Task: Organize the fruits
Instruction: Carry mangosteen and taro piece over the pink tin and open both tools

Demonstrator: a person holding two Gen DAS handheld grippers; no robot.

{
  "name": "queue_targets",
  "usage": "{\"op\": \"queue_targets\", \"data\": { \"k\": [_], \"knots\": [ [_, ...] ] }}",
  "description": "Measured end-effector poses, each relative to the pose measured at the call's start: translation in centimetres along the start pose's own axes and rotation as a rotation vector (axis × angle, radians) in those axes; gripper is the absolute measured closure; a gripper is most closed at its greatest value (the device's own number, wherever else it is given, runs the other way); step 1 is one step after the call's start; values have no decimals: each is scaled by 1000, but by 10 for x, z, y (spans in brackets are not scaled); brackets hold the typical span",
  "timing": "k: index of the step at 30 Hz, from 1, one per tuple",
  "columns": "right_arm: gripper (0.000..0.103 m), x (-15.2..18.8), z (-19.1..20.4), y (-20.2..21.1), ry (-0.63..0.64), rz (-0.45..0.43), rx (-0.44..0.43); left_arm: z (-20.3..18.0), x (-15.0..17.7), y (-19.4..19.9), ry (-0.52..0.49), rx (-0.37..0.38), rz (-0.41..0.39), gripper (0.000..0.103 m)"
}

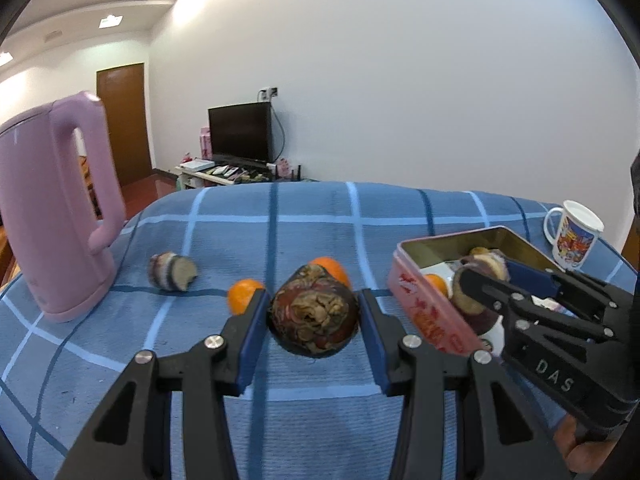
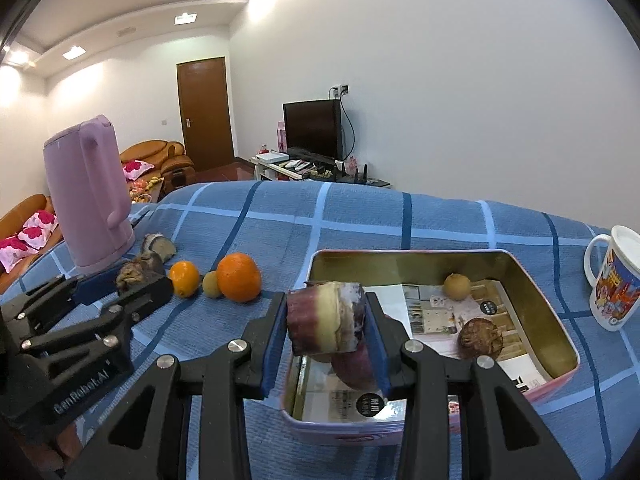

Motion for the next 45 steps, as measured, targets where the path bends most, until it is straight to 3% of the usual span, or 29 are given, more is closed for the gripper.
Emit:
{"op": "queue_targets", "data": {
  "k": [8,14,22,29,37,45],
  "knots": [
    [65,0,-5,-1,-4,12,-29,-13,-2,-4,-3,14,6,56],
    [65,-10,-42,14,-141,-44,-95,-12,-4,-3,21,43,-9,56],
    [65,-16,-83,27,-193,-97,-4,-36,-15,-4,-13,97,-42,56],
    [65,-22,-127,36,-249,-130,85,-79,-33,-12,-44,168,-54,56],
    [65,-21,-153,17,-279,-80,116,-132,-40,-37,-94,220,-3,56],
    [65,-19,-149,-10,-237,8,111,-153,-38,-59,-116,197,62,56]
  ]
}}
Point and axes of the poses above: each gripper's, at about its wrist camera, not at the fingertips, and y roughly against the way its jaws point, z to its left, x to its underside, the point moved 2 cm from there along -y, roughly the way its jaws point, and after that the axes turned 5 degrees about z, right-handed, at the moved point
